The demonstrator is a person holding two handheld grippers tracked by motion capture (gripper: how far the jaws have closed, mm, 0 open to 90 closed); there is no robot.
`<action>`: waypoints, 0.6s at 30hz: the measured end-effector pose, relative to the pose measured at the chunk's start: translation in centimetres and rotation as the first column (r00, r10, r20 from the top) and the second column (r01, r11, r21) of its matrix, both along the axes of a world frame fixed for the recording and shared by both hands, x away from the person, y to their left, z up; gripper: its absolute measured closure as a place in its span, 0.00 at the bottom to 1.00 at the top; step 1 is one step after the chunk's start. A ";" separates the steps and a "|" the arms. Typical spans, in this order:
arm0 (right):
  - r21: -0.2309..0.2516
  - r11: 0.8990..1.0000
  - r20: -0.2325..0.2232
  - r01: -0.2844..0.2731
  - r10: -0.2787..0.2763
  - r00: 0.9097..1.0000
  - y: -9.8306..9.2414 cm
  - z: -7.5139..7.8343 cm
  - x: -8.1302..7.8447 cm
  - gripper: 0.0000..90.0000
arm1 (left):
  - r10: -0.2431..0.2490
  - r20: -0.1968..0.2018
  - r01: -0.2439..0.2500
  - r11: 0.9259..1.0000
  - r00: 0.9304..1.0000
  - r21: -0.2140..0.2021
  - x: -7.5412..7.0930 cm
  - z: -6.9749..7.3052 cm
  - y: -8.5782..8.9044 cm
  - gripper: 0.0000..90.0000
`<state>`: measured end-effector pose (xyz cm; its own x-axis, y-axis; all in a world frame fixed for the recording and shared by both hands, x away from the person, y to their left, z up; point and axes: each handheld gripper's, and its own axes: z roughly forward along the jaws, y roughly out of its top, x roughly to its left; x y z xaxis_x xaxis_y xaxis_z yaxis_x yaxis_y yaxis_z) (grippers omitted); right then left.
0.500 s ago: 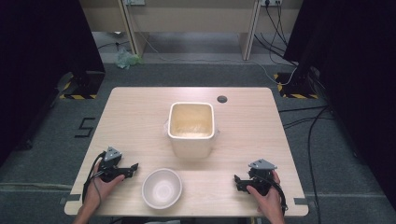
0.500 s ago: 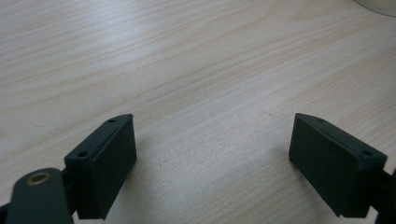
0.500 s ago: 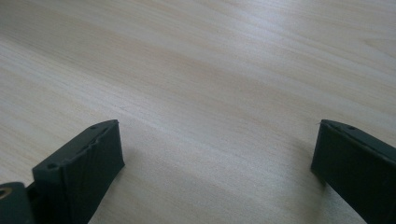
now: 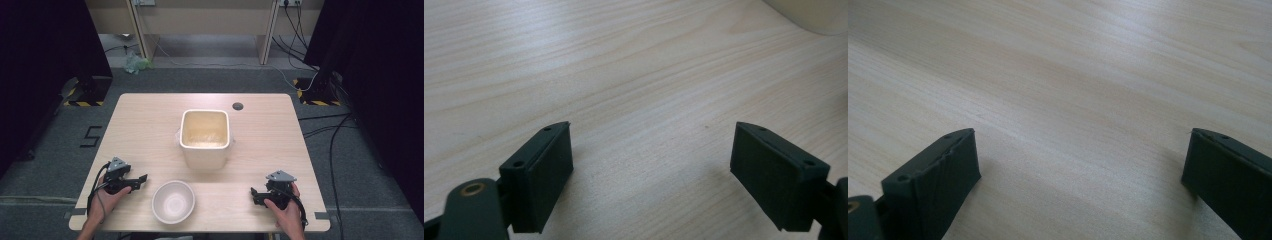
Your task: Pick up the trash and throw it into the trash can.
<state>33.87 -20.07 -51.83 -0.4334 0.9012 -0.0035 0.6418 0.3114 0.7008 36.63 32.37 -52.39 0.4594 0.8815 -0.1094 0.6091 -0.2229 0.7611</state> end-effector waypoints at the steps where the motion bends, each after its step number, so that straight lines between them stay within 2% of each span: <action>1: 0.000 1.000 0.000 -0.001 0.001 1.000 0.0 0.0 0.0 0.02 | -0.003 -0.004 0.003 1.000 1.000 -0.004 0.0 0.0 0.0 0.19; 5: 0.000 1.000 0.000 -0.002 0.002 1.000 0.0 0.0 0.0 0.02 | -0.026 -0.008 0.025 0.999 1.000 -0.037 -0.2 0.4 -0.4 0.19; 9: -0.002 1.000 0.000 -0.005 0.005 1.000 0.0 0.0 0.0 0.01 | -0.043 -0.002 0.043 0.998 0.999 -0.041 -0.5 0.9 -0.7 0.20; 11: -0.002 1.000 -0.001 -0.006 0.006 1.000 0.0 0.0 0.0 0.01 | -0.052 -0.003 0.052 0.996 0.999 -0.066 -0.7 1.3 -0.8 0.20; 18: -0.002 1.000 0.000 -0.006 0.006 1.000 0.0 0.0 0.0 0.01 | -0.087 0.013 0.088 0.994 0.996 -0.069 -1.4 2.4 -1.7 0.20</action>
